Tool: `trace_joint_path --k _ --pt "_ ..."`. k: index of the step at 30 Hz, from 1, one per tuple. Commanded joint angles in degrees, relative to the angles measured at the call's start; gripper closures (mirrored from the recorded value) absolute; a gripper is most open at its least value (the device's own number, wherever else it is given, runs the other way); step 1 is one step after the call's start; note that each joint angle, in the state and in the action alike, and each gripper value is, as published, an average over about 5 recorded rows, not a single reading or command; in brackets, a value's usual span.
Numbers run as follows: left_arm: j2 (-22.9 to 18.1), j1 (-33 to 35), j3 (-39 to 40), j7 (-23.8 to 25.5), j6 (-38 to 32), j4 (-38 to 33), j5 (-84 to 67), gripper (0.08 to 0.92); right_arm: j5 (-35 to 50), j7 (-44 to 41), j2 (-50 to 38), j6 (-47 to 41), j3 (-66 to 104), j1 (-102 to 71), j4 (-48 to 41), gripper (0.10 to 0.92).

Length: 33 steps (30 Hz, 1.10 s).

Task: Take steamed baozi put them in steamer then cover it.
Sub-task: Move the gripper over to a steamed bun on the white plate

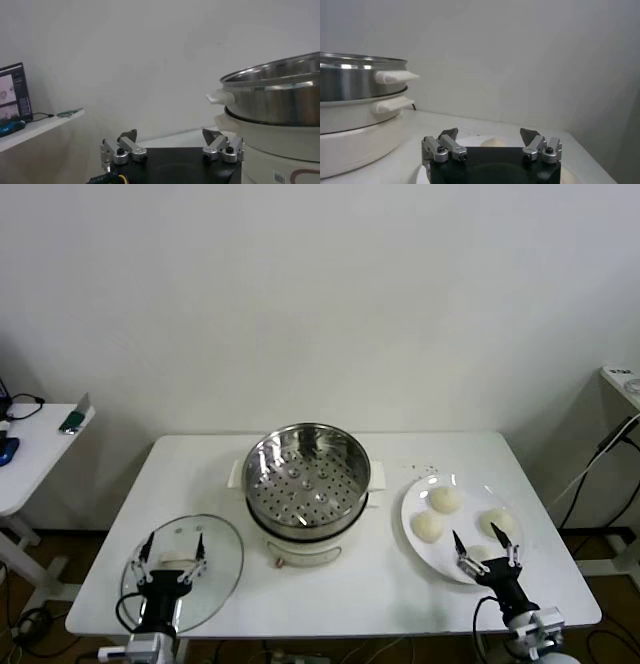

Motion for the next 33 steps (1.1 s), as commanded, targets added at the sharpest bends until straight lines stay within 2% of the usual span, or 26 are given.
trace_joint_path --k 1,9,13,17,23,29,33 --pt "0.2 -0.3 0.2 -0.5 -0.1 0.1 0.4 0.177 -6.7 -4.4 -5.8 -4.4 0.1 4.0 -0.1 0.203" --pt "1.2 0.6 1.1 -0.2 0.4 -0.7 3.9 0.177 -10.3 -21.5 -28.1 -15.9 -7.3 18.3 -5.9 0.203" --pt "1.3 0.2 1.2 -1.3 0.9 -0.3 2.0 0.177 -14.2 -32.8 -37.9 -16.5 -18.9 30.6 -12.4 0.203" --pt "1.7 -0.3 1.0 -2.6 1.9 -0.1 -0.3 0.177 -16.7 -43.2 -42.4 -16.7 -33.8 45.7 -19.7 0.203" --pt "2.4 -0.6 0.2 -2.9 2.6 0.0 -1.5 0.177 -19.2 -49.3 -42.0 -15.5 -62.0 71.1 -30.0 0.203" --pt "2.5 -0.7 -0.2 -2.9 2.7 0.5 -1.7 0.177 -18.4 -51.6 -35.8 -14.3 -82.6 91.0 -38.9 0.203" --pt "2.5 -1.0 -0.5 -2.9 2.8 0.9 -2.2 0.177 -17.3 -53.0 -30.9 -14.4 -91.4 97.2 -43.0 0.203"
